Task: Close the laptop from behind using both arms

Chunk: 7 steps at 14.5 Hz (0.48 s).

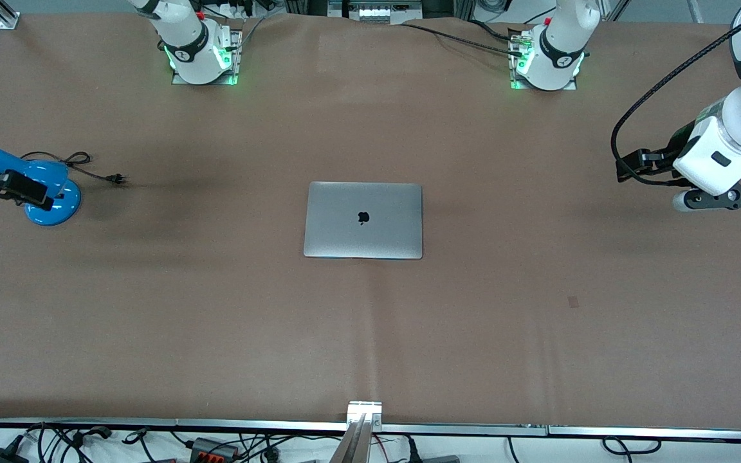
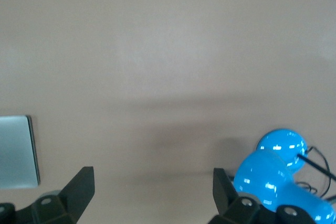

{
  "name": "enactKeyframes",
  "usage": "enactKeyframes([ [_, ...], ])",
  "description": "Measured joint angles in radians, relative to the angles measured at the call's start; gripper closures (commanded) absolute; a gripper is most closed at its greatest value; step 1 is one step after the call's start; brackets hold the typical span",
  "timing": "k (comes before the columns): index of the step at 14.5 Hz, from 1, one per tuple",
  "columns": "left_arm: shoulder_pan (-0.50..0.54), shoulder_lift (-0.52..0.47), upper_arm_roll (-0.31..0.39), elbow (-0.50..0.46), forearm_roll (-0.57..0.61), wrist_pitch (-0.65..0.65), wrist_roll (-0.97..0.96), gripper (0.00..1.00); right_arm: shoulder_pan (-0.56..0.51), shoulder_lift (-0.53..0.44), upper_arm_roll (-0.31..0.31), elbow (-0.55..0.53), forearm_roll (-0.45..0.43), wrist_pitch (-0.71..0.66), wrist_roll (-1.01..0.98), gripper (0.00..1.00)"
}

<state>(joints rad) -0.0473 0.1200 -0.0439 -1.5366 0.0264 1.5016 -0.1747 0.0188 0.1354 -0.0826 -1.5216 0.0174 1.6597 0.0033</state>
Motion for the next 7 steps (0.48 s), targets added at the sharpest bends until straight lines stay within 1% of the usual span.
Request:
enactKeyframes([
  [3,0.000,0.002,0.003,0.000,0.002,0.004,-0.005,0.00,0.000,-0.095,0.006,-0.126,-0.003,0.005,-0.002,0.00],
  [5,0.003,0.002,0.003,0.004,0.000,0.005,-0.015,0.00,0.000,-0.141,0.009,-0.177,-0.004,0.012,-0.003,0.00],
  [7,0.009,0.002,0.004,0.005,-0.005,0.006,-0.015,0.00,0.000,-0.168,0.010,-0.205,-0.004,0.026,-0.004,0.00],
])
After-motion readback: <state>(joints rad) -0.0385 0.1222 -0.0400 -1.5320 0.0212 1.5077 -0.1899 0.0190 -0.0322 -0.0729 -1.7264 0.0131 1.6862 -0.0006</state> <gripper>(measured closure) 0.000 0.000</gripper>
